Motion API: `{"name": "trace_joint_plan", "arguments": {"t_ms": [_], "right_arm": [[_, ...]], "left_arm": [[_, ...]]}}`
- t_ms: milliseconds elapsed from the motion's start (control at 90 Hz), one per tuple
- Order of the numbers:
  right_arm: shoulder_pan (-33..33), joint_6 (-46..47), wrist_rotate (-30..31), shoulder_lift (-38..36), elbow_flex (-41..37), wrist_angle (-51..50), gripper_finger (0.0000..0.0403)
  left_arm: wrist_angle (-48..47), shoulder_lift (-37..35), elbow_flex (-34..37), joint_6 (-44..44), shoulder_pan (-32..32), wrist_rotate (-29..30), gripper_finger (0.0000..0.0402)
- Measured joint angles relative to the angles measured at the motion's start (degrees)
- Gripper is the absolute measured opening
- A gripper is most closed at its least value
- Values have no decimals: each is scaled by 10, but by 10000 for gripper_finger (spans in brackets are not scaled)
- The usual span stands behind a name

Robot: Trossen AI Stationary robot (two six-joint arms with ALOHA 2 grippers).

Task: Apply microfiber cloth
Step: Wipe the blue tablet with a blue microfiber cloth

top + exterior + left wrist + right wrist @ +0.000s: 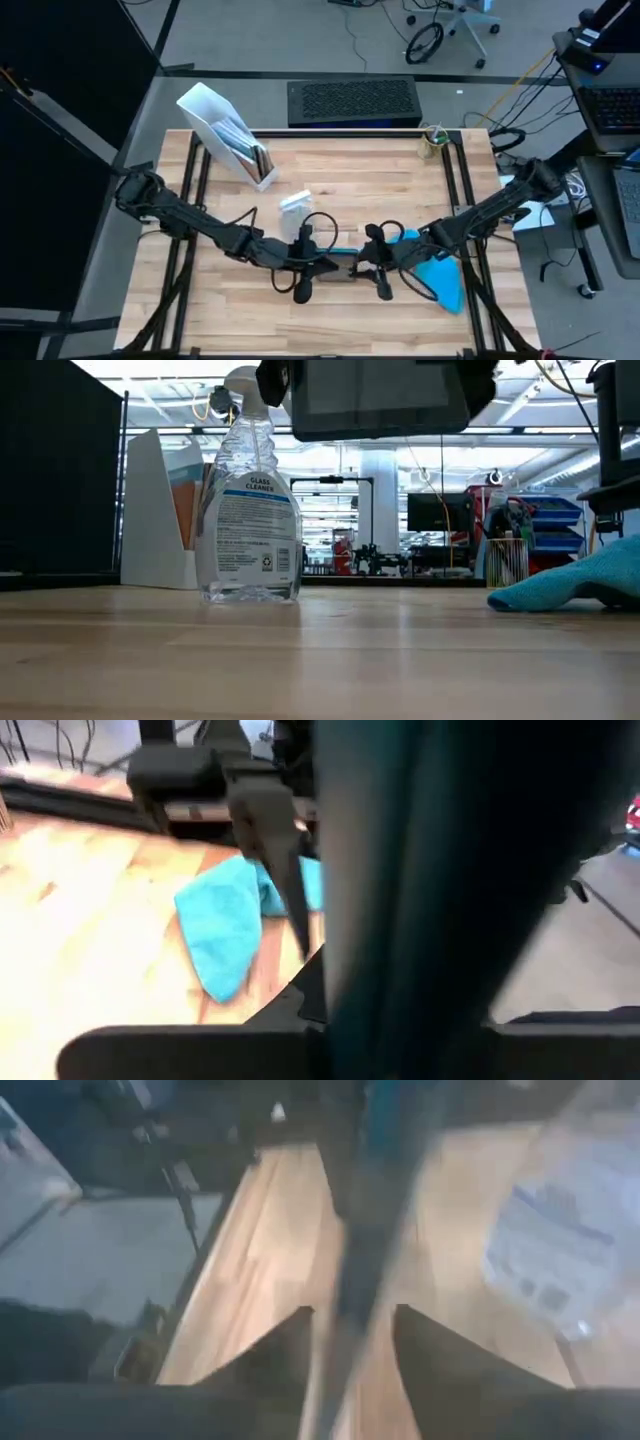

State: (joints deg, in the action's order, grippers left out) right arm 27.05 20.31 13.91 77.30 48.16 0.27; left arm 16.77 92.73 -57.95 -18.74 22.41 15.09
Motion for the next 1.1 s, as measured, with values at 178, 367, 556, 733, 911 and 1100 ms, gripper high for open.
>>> {"name": "trace_joint_plan", "arguments": {"t_ms": [178,367,556,733,911,1100], "right_arm": [[6,83,-4,-57,0,-215,218],[9,256,-5,-62,0,-472,237],[21,379,-7,-31,0,-592,238],[39,400,-40,-10,-52,-526,232],[61,435,-50,-8,-125,-433,192],[86,464,-38,-10,-168,-374,108]], "left_arm": [[-41,1,0,-40,7,1,13],[-31,43,1,-72,5,26,12],[0,88,1,-104,4,30,11],[13,115,0,-136,2,30,11],[64,147,1,-176,0,16,11],[110,186,0,-233,0,-4,10]]}}
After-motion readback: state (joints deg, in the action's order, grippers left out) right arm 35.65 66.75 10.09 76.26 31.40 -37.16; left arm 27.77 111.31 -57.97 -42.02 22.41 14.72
